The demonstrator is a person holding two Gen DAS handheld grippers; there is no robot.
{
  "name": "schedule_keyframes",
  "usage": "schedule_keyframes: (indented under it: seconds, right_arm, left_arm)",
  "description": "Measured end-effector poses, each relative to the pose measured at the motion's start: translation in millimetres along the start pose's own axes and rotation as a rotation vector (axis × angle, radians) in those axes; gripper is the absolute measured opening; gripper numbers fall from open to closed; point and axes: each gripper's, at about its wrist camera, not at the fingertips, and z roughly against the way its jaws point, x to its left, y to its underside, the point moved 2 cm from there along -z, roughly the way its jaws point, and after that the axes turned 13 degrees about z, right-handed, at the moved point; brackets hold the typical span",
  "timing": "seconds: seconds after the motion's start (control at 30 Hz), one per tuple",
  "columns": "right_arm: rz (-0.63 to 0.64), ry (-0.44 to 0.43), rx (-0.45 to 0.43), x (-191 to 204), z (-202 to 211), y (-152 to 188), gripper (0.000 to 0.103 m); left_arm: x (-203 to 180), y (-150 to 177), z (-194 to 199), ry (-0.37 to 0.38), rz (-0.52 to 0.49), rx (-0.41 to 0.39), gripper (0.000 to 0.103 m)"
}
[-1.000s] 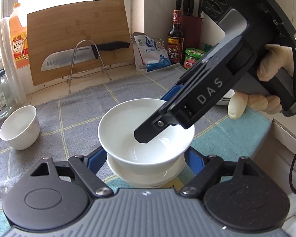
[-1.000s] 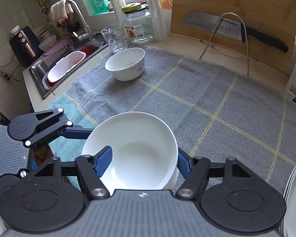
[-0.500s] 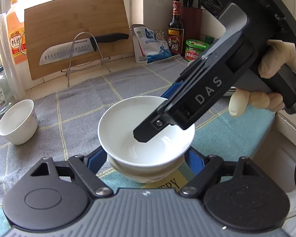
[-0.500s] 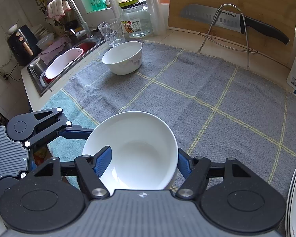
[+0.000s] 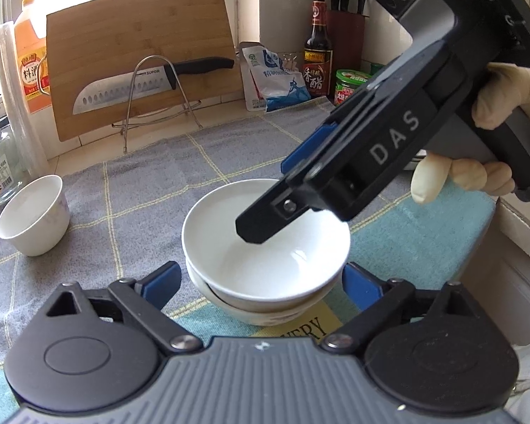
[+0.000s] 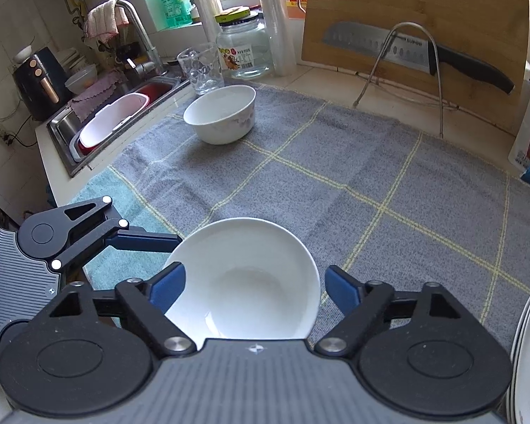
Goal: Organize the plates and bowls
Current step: 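Lower the held bowl into the other bowl and open the right tool, then withdraw the right tool from the stacked bowls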
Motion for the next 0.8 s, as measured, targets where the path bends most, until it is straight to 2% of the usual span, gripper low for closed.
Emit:
schedule_keyframes:
  seconds: [0.3, 0.47, 0.53, 0.67, 0.8]
  right_arm:
    - [0.056, 0.053, -0.027, 4, 9, -9, 0.103]
    - [0.135, 0.031, -0.047, 2, 6, -24, 0.103]
    - [0.186, 0.002, -0.052, 1, 3, -32, 0.103]
    - [0.259, -0.053, -0.059, -7, -4, -50, 0.103]
    - [0.281, -0.104, -0.067, -14, -13, -64, 0.103]
  left_arm:
    - [7, 5, 13, 0.01, 0.018, -0.004, 0.098]
    - [9, 4, 27, -0.021, 0.038, -0.025, 0.098]
    - [11, 4, 33, -0.055, 0.048, -0.042, 0.098]
    - [21, -3, 41, -0.178, 0.122, -0.044, 0.098]
    - [46, -14, 46, -0.308, 0.214, -0.073, 0.098]
